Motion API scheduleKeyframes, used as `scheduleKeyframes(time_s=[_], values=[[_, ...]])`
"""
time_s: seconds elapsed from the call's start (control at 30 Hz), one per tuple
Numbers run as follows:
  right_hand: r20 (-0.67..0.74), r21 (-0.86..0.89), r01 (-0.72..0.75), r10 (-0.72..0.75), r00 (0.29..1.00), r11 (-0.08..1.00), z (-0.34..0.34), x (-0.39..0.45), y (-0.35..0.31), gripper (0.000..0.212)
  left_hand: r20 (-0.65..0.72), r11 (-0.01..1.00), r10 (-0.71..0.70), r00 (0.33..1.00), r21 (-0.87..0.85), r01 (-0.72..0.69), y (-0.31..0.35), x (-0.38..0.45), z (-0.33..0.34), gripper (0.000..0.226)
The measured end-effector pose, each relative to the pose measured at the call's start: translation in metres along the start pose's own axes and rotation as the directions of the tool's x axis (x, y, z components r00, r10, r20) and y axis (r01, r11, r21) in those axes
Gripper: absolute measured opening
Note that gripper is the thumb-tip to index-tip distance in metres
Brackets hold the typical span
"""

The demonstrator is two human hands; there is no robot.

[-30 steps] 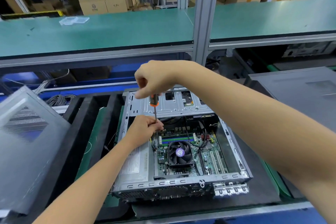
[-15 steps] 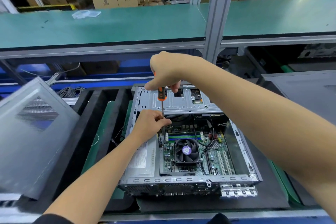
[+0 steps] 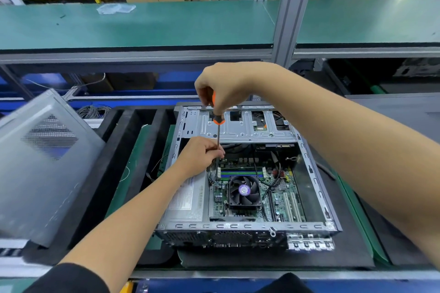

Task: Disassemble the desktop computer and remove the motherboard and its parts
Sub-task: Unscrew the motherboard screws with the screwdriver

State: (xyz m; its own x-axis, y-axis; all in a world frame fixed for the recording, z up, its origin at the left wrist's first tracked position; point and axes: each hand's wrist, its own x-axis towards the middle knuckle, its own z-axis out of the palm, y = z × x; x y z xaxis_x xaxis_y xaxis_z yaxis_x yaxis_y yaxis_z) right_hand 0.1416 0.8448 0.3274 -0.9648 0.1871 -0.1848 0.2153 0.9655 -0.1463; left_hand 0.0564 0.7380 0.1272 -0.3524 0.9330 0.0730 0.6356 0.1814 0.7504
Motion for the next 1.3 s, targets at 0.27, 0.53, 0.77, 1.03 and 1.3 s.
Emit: scheduleKeyframes(time_s=[0.27,0.53,0.77,1.03,1.3], values=[[-0.101,0.127,-0.067,0.080,0.992,0.990,0.0067,0.0025,-0.0002,0.023,-0.076,0.999,-0.015,0.997,0.028,0.017,-0.0056,0.0023,0.0008,0.040],[-0.099,0.138,-0.040,0.054,0.994,0.990,0.0081,0.0040,0.0015,0.007,0.023,0.999,0.002,1.000,-0.046,-0.001,-0.0016,-0.0009,0.0005,0.005],[-0.058,0.059,-0.011,0.014,0.998,0.998,-0.0012,-0.0019,0.0000,0.030,0.004,0.999,-0.008,1.000,-0.037,0.008,0.0001,-0.0002,-0.0012,0.026],[-0.062,0.158,-0.143,0.155,0.986,0.977,0.0024,-0.0027,-0.0029,0.039,-0.077,1.000,-0.009,0.997,-0.001,0.009,-0.0072,0.0018,0.0022,0.023],[-0.080,0.098,-0.086,0.094,0.992,0.991,0.0027,-0.0032,-0.0054,0.017,-0.067,1.000,0.002,0.998,0.011,-0.001,-0.0025,-0.0013,0.0021,0.015]])
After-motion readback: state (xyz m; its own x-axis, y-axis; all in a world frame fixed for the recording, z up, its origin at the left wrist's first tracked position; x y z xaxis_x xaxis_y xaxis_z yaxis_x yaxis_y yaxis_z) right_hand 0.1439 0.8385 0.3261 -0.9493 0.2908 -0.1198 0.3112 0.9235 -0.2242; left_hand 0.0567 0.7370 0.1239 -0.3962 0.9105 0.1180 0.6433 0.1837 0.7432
